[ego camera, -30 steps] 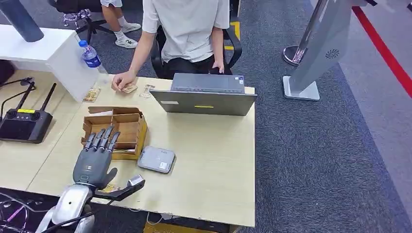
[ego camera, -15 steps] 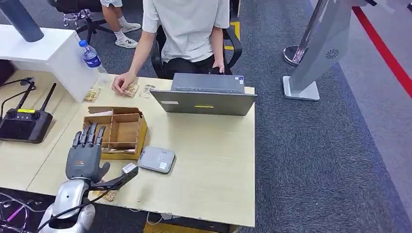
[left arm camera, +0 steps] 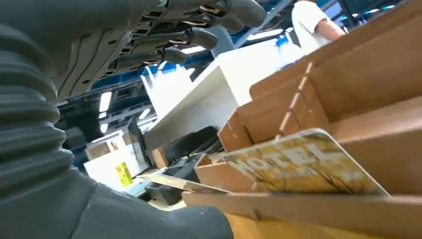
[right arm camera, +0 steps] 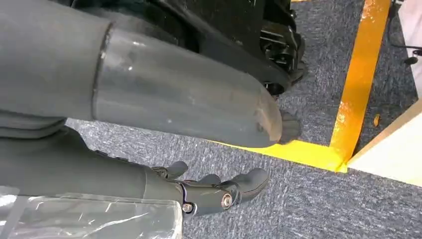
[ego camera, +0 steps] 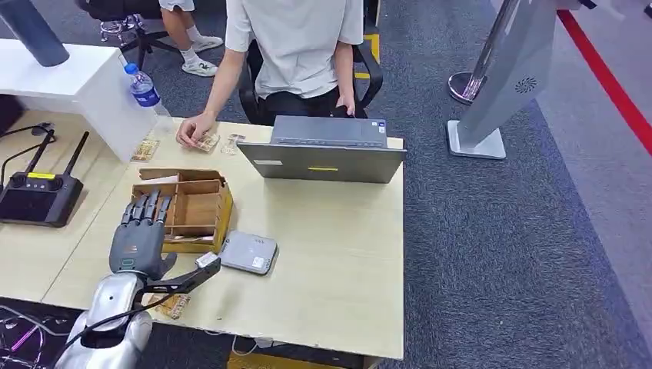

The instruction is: Pass the card to the sensor for recognition and then transmit it.

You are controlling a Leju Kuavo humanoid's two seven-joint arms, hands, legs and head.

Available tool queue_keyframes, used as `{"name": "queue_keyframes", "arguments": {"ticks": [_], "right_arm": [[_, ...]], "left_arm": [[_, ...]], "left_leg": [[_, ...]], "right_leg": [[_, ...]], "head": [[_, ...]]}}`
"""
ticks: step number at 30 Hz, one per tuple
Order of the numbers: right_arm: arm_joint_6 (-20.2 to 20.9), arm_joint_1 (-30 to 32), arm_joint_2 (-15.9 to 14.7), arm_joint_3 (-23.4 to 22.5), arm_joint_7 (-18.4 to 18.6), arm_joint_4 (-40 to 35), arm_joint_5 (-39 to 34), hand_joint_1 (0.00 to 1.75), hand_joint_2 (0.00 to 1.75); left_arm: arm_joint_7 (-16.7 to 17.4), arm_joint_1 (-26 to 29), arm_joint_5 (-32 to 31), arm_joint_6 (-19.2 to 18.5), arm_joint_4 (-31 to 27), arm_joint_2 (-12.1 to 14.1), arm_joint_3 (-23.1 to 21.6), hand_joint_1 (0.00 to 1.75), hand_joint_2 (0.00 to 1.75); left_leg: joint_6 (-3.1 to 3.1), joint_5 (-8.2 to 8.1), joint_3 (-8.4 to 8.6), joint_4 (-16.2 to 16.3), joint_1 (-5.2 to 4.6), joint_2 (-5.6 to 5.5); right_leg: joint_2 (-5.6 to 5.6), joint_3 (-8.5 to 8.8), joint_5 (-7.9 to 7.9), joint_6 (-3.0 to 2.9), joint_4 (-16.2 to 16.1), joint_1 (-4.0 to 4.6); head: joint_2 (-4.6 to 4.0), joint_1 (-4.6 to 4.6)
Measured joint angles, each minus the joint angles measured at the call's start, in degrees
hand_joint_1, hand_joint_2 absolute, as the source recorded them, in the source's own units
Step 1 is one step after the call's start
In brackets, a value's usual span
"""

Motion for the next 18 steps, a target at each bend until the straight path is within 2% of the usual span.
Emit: {"name": "queue_keyframes", "arguments": {"ticks": [5,11,12,18], "right_arm": [[0.3,0.0,0.3,0.0,0.4,-0.2,0.6,0.0,0.0],[0.4,0.0,0.5,0.0,0.4,-0.3,0.6,0.0,0.0],[0.4,0.0,0.5,0.0,0.4,-0.3,0.6,0.0,0.0],[0.4,0.0,0.7,0.0,0.3,-0.3,0.6,0.0,0.0]], "left_arm": [[-2.4,-0.5,0.0,-0.1,1.9,-0.1,0.0,0.0,1.75],[-2.8,-1.4,0.0,0.4,3.7,-0.3,0.0,0.0,1.75],[-2.8,-1.5,0.0,0.4,3.9,-0.3,0.0,1.75,1.75],[-4.2,-1.5,0.0,0.6,4.0,-0.4,0.0,1.75,1.75]], "left_leg": [[0.0,0.0,0.01,0.0,0.0,0.0],[0.0,0.0,0.01,0.0,0.0,0.01],[0.0,0.0,0.01,0.0,0.0,0.01],[0.0,0.0,0.0,0.0,0.0,0.0]], "right_leg": [[0.0,0.0,0.0,0.0,0.0,0.0],[0.01,0.0,0.0,0.0,0.0,0.0],[0.01,0.0,0.0,0.0,0.0,0.0],[0.0,0.0,0.0,0.0,0.0,0.0]], "head": [[0.0,-0.02],[0.0,-0.02],[0.0,-0.02],[0.0,-0.02]]}}
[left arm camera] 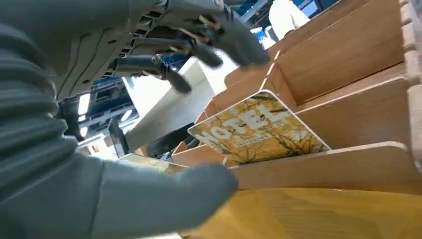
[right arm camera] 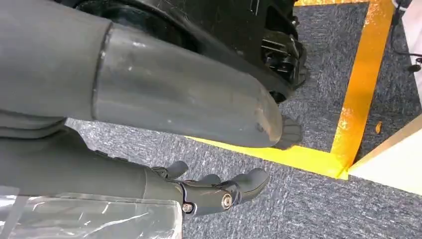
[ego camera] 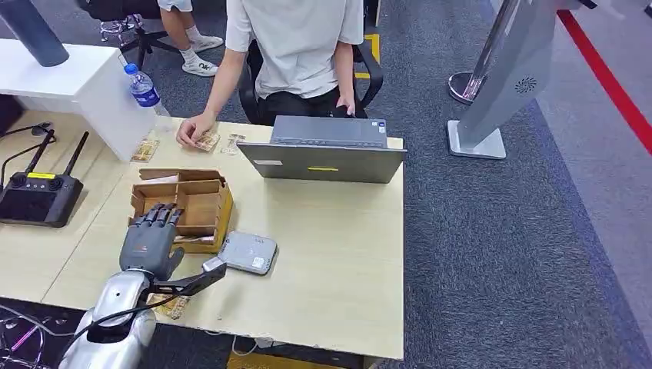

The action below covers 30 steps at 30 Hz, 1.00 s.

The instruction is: Pass the card to the sensor for recognition and then transmit it.

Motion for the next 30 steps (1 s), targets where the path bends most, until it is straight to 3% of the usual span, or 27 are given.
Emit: {"name": "queue_keyframes", "arguments": {"ticks": [15,20,25,30], "right_arm": [[0.1,0.0,0.1,0.0,-0.5,-0.3,0.5,0.0,0.0],[0.2,0.1,0.1,0.0,-0.5,-0.3,0.7,0.0,0.0],[-0.5,0.6,0.1,-0.4,-1.0,-0.3,-0.2,0.0,0.0],[-0.8,1.4,-0.1,-1.7,-1.3,-0.3,-0.8,0.0,0.0]], "left_arm": [[-1.4,0.0,0.2,0.2,0.0,-0.4,0.1,1.75,1.75],[-2.6,0.1,0.7,2.0,-0.3,-0.8,0.3,1.75,1.75],[-4.5,2.0,1.9,0.4,-8.2,-1.0,0.1,1.75,1.75],[-4.7,4.8,7.8,-7.9,-21.7,3.5,-3.4,1.75,1.75]], "left_leg": [[0.0,0.0,0.0,0.0,0.0,0.0],[0.01,0.01,0.0,0.0,0.0,-0.03],[0.01,0.0,0.0,0.0,0.0,-0.01],[0.0,-0.01,-0.01,0.0,0.01,-0.01]], "right_leg": [[0.0,0.01,0.0,0.0,0.0,0.0],[-0.01,0.01,0.0,0.0,0.0,0.0],[0.0,0.01,0.0,0.0,0.0,0.0],[0.0,-0.02,-0.02,0.0,0.0,0.01]], "head": [[0.0,0.0],[0.0,0.02],[0.0,0.02],[0.0,0.0]]}}
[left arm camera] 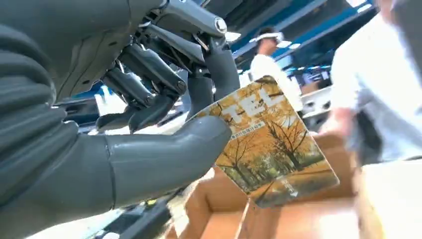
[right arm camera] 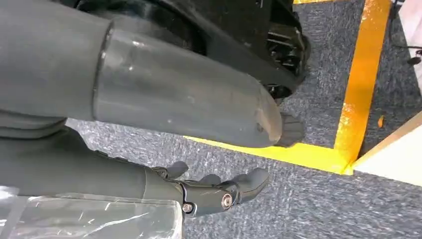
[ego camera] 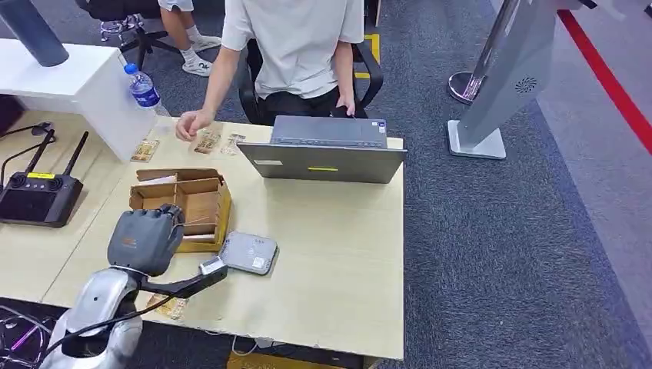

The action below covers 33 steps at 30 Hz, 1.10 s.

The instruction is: Pass the card to the sensor for recognition and then transmit it.

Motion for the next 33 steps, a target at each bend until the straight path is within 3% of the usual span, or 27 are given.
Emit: {"name": "queue_keyframes", "arguments": {"ticks": [4,7,11,13,22,23,33], "right_arm": [[0.4,0.6,-0.5,-1.2,-0.6,0.0,-0.5,0.0,0.0],[0.7,0.5,-0.7,-1.5,-0.8,0.0,0.5,0.0,0.0],[1.3,-0.6,-0.5,-1.4,0.0,0.0,2.8,0.0,0.0],[1.4,-1.2,-0.2,-1.2,0.7,0.0,3.6,0.0,0.0],[1.7,-1.8,0.8,-0.9,1.5,0.0,4.5,0.0,0.0],[1.7,-1.8,0.8,-0.9,1.5,0.0,4.5,0.0,0.0],[1.7,-1.8,0.8,-0.9,1.5,0.0,4.6,0.0,0.0]], "left_arm": [[0.7,0.0,11.6,-6.0,-9.0,8.0,-2.1,1.75,1.75],[2.8,-4.0,12.5,-6.5,-11.7,9.9,-2.7,1.75,1.75],[7.3,-12.4,0.4,-2.1,-9.2,6.2,-3.1,1.75,1.75],[7.9,-15.8,-3.5,-0.8,-6.4,4.4,-3.2,1.75,1.75],[7.3,-21.4,-7.0,2.3,3.6,-0.3,-3.1,1.75,1.75],[7.3,-21.5,-7.0,2.4,4.0,-0.7,-3.1,0.0,1.75],[6.9,-21.6,-7.1,2.3,4.6,-1.0,-3.1,0.0,1.75]], "left_leg": [[-0.01,0.01,0.0,0.0,0.03,0.0],[-0.03,0.1,-0.02,0.0,0.03,-0.14],[0.08,0.21,-0.03,0.0,0.0,-0.16],[0.06,0.26,-0.03,0.0,-0.01,-0.14],[0.06,0.26,-0.04,0.1,-0.02,-0.11],[0.06,0.26,-0.04,0.1,-0.02,-0.11],[0.06,0.26,-0.06,0.0,-0.02,-0.09]], "right_leg": [[0.0,-0.08,-0.02,-0.05,0.0,0.03],[-0.14,-0.09,0.0,-0.05,0.0,0.03],[-0.17,-0.01,0.22,-0.08,0.0,0.0],[-0.15,-0.01,0.31,-0.01,0.0,-0.01],[-0.12,-0.04,0.34,0.02,0.0,-0.02],[-0.11,-0.05,0.33,0.02,0.0,-0.02],[-0.11,-0.07,0.33,0.02,0.0,-0.02]], "head": [[0.0,-0.02],[0.0,0.0],[0.0,0.04],[0.0,0.07],[0.0,0.04],[0.0,0.04],[0.0,0.04]]}}
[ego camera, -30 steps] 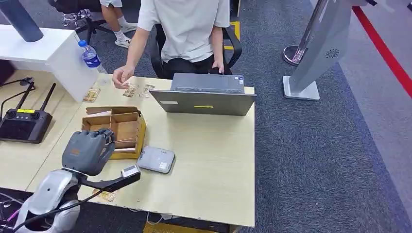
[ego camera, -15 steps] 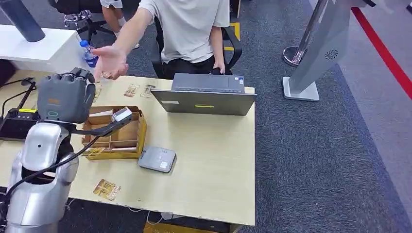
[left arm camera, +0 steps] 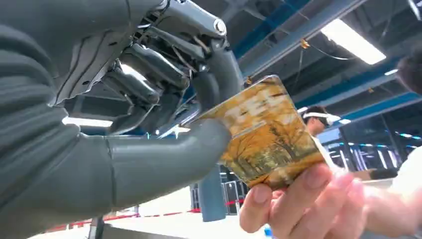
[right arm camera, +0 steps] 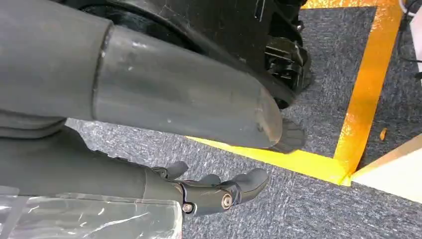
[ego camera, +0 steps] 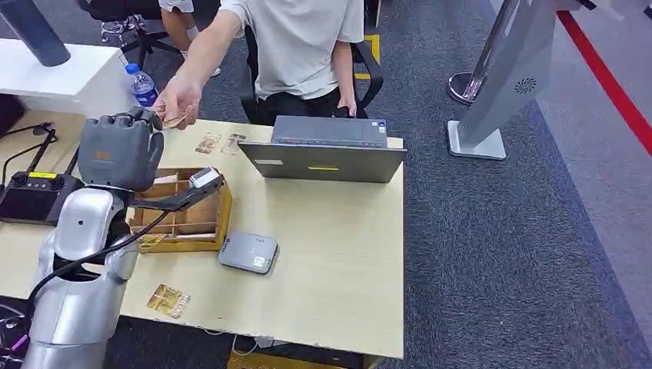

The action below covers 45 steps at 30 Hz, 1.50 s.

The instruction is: Pass the card to the sensor for recognition and then transmit it.

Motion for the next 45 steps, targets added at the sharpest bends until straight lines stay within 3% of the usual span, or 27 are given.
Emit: {"name": "queue_keyframes", "arguments": {"ticks": [5,9,11,13,16,19,21,22,25,27,28,29,32,36,45], "right_arm": [[0.3,0.1,0.0,0.6,0.4,0.0,0.3,0.0,0.0],[0.0,0.9,0.0,0.4,-1.3,0.1,-2.8,0.0,0.0],[-0.3,1.7,0.0,-0.4,-1.9,0.1,-3.4,0.0,0.0],[-0.5,2.5,-0.2,-1.1,-2.4,0.0,-4.2,0.0,0.0],[-0.4,3.1,-0.7,-2.6,-3.0,0.0,-5.1,0.0,0.0],[-0.4,3.4,-1.2,-3.9,-3.2,0.0,-5.2,0.0,0.0],[-0.3,3.5,-1.6,-4.6,-3.2,0.0,-5.2,0.0,0.0],[-0.3,3.5,-1.7,-4.9,-3.3,0.0,-5.2,0.0,0.0],[-0.1,3.5,-2.3,-5.7,-3.3,0.0,-4.9,0.0,0.0],[0.0,3.4,-2.7,-6.1,-3.4,0.0,-4.3,0.0,0.0],[0.0,3.4,-2.8,-6.2,-3.4,0.0,-3.8,0.0,1.75],[0.1,3.3,-2.9,-6.2,-3.4,0.0,-3.4,0.0,1.75],[0.1,3.3,-3.1,-6.2,-2.8,0.0,-1.9,0.0,1.75],[-1.1,3.1,-3.1,-6.1,-1.7,0.1,0.8,0.0,1.75],[-1.5,2.3,-2.4,-4.0,-0.8,0.1,3.5,0.0,1.75]], "left_arm": [[-0.7,-0.1,0.0,-0.3,1.1,-1.9,0.0,0.0,1.75],[-6.6,10.0,18.3,2.2,-5.3,-0.6,3.4,0.0,1.75],[-9.8,15.6,27.1,3.4,-7.6,0.8,9.2,0.0,1.75],[-14.7,19.7,37.4,1.7,-8.2,1.5,18.0,0.0,1.75],[-19.8,22.7,51.8,-6.2,-5.9,3.0,36.8,0.0,1.75],[-21.7,22.5,61.5,-13.9,1.8,5.6,54.9,0.0,1.75],[-21.8,21.8,66.0,-14.3,9.8,8.5,64.1,0.0,1.75],[-22.0,21.4,67.9,-13.6,14.4,9.8,68.1,0.0,0.0],[-22.1,20.7,72.5,-9.3,31.4,14.7,77.8,0.0,0.0],[-19.5,20.7,75.9,-7.8,40.5,16.5,81.7,0.0,0.0],[-18.6,20.8,77.2,-7.5,44.7,16.9,83.7,0.0,0.0],[-17.1,21.0,78.5,-7.3,48.9,17.0,85.7,0.0,1.75],[-14.2,21.7,80.6,-7.9,59.3,16.0,89.8,0.0,1.75],[-10.9,22.0,80.7,-8.3,68.4,12.0,92.7,0.0,1.75],[-5.7,21.1,74.7,-7.6,78.7,2.5,92.4,0.0,1.75]], "left_leg": [[0.0,0.0,-0.07,0.0,0.0,0.01],[-0.09,-0.17,-0.02,-0.1,0.0,0.19],[-0.15,-0.26,0.05,-0.1,0.02,0.34],[-0.18,-0.29,0.04,-0.2,0.04,0.34],[-0.28,-0.35,0.13,-0.3,0.07,0.49],[-0.33,-0.37,0.25,-0.4,0.08,0.57],[-0.35,-0.39,0.3,-0.4,0.08,0.57],[-0.36,-0.4,0.32,-0.4,0.08,0.58],[-0.39,-0.41,0.35,-0.5,0.07,0.48],[-0.38,-0.41,0.38,-0.5,0.03,0.27],[-0.38,-0.42,0.41,-0.5,0.02,0.26],[-0.37,-0.42,0.41,-0.5,0.02,0.26],[-0.34,-0.43,0.4,-0.4,0.0,0.03],[-0.26,-0.4,0.42,-0.4,-0.09,-0.11],[-0.18,-0.39,0.52,-0.4,-0.19,-0.07]], "right_leg": [[-0.01,-0.03,0.0,0.0,0.0,0.0],[0.22,-0.04,-0.12,-0.14,0.0,0.0],[0.35,0.0,-0.19,-0.18,0.0,0.01],[0.36,-0.01,-0.32,-0.26,0.1,0.03],[0.53,-0.08,-0.42,-0.28,0.1,0.05],[0.59,-0.1,-0.49,-0.38,0.1,0.05],[0.59,-0.06,-0.53,-0.44,0.1,0.06],[0.6,-0.07,-0.55,-0.47,0.1,0.06],[0.52,0.05,-0.61,-0.47,0.1,0.06],[0.31,0.16,-0.66,-0.48,0.1,0.03],[0.27,0.19,-0.69,-0.49,0.1,0.02],[0.26,0.22,-0.69,-0.48,0.1,0.02],[0.06,0.3,-0.71,-0.45,0.0,0.01],[-0.07,0.4,-0.69,-0.27,-0.1,-0.11],[-0.05,0.44,-0.59,-0.14,-0.1,-0.2]], "head": [[0.0,0.02],[0.0,0.04],[0.0,-0.02],[0.0,0.0],[0.0,0.0],[0.0,-0.07],[0.0,-0.09],[0.0,-0.09],[0.0,-0.2],[0.0,-0.11],[0.0,-0.2],[0.0,-0.22],[0.0,-0.17],[0.0,-0.2],[0.0,-0.24]]}}
